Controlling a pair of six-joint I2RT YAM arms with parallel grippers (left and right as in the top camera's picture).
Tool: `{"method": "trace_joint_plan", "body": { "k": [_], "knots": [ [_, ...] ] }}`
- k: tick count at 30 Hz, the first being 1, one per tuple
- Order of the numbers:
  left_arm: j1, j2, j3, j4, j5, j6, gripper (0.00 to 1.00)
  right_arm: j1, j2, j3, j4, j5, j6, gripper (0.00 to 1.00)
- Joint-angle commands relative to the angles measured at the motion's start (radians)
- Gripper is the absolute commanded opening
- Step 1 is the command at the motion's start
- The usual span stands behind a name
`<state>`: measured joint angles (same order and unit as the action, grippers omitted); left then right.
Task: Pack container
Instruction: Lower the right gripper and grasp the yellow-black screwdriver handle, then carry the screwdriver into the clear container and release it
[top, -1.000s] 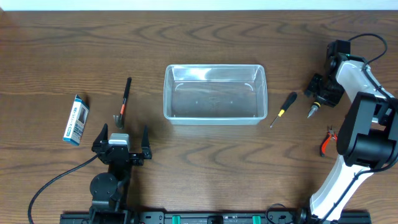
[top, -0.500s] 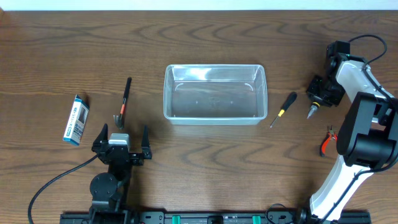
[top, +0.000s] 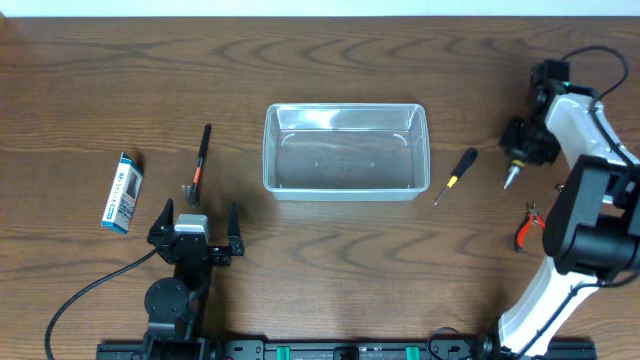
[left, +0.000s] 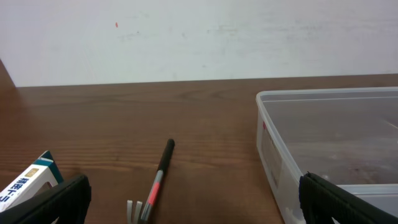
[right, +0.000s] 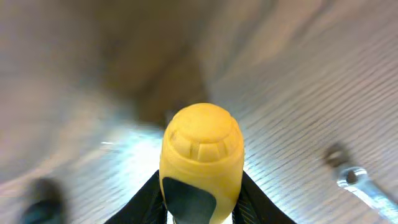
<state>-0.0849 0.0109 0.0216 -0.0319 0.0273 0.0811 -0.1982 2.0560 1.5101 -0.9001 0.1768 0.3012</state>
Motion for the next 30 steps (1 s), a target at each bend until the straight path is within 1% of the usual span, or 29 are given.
{"method": "trace_joint_plan", "body": {
  "k": [1, 2, 5, 13, 17, 20, 23, 24, 30],
  "knots": [
    [0.006, -0.005, -0.018, -0.039, -0.009, -0.005, 0.98, 0.035, -0.121, 0.089, 0.002, -0.002, -0.076, 0.17],
    [0.006, -0.005, -0.018, -0.039, -0.009, -0.005, 0.98, 0.045, -0.139, 0.104, 0.001, -0.002, -0.085, 0.14],
    [0.006, -0.005, -0.018, -0.039, -0.009, -0.005, 0.98, 0.084, -0.184, 0.145, -0.008, -0.004, -0.109, 0.12],
    [0.006, -0.005, -0.018, -0.039, -0.009, -0.005, 0.98, 0.261, -0.280, 0.226, -0.023, -0.145, -0.157, 0.14],
    [0.006, -0.005, -0.018, -0.039, -0.009, -0.005, 0.98, 0.386, -0.289, 0.262, -0.024, -0.222, -0.226, 0.17],
    [0.006, -0.005, -0.018, -0.039, -0.009, -0.005, 0.99, 0.491, -0.289, 0.265, -0.015, -0.221, -0.264, 0.18],
    [0.006, -0.005, -0.018, -0.039, -0.009, -0.005, 0.98, 0.585, -0.286, 0.264, 0.000, -0.218, -0.286, 0.18],
    [0.006, -0.005, -0.018, -0.039, -0.009, -0.005, 0.98, 0.612, -0.283, 0.264, 0.004, -0.217, -0.304, 0.20],
    [0.006, -0.005, -0.018, -0.039, -0.009, -0.005, 0.98, 0.738, -0.244, 0.263, -0.014, -0.139, -0.318, 0.20]
  ]
}}
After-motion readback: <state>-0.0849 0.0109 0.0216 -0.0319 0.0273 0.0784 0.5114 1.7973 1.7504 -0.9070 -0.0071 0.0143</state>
